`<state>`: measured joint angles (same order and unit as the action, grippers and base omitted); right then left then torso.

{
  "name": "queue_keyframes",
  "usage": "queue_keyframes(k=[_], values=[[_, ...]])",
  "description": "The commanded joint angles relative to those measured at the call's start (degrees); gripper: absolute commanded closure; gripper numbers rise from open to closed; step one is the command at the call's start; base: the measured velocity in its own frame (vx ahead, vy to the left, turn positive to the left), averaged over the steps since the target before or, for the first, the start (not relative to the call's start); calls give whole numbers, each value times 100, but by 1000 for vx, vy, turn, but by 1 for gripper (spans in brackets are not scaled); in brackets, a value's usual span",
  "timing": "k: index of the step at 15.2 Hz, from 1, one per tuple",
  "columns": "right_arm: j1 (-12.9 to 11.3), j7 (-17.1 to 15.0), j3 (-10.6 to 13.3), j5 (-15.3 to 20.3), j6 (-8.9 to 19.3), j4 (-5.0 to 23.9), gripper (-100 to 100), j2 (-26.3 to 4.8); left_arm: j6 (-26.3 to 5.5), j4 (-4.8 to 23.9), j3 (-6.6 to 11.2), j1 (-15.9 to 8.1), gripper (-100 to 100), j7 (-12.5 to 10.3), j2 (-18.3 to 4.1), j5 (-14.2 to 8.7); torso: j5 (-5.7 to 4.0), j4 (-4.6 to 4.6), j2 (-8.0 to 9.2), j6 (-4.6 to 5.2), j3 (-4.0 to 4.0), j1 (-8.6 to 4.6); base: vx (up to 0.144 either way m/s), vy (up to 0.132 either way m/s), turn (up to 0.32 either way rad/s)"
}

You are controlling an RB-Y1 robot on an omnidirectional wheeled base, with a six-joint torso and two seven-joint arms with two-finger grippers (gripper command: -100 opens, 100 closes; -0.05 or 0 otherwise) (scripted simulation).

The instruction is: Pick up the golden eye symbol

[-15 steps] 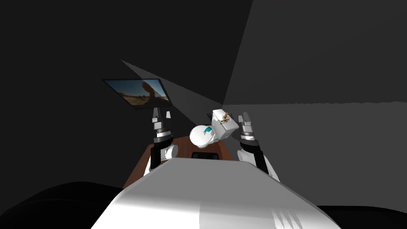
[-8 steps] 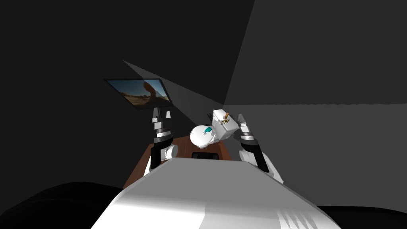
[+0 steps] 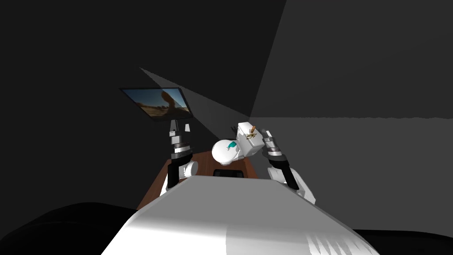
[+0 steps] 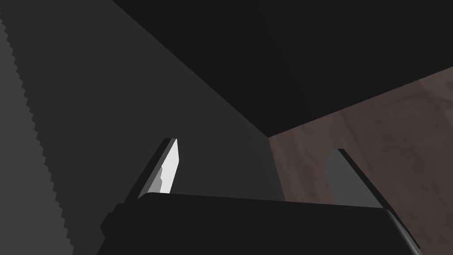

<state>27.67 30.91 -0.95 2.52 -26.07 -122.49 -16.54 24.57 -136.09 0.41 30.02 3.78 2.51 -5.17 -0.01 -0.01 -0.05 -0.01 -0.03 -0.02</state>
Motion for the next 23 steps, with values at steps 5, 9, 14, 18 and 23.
queue_keyframes(k=[5,9,14,18,23], values=[[-84,706,-92,150,-49,286,-100,-129,0,0,0,0,0,0,0,0,0,0,-1,0,-1,0,9,-2,30],[-178,1211,-199,340,-108,633,-100,-226,0,0,0,0,0,0,0,0,0,0,0,1,0,0,9,-3,36],[-227,1762,-254,440,-138,813,-100,-258,0,0,0,0,0,0,0,0,0,0,1,0,0,1,6,-1,31],[-278,2228,-310,541,-168,998,-100,-280,0,0,0,0,0,0,0,0,0,0,-1,0,0,0,9,-3,33],[-329,2666,-368,644,-199,1185,-100,-293,0,0,0,0,0,0,0,0,0,0,0,1,0,1,5,-1,23]])
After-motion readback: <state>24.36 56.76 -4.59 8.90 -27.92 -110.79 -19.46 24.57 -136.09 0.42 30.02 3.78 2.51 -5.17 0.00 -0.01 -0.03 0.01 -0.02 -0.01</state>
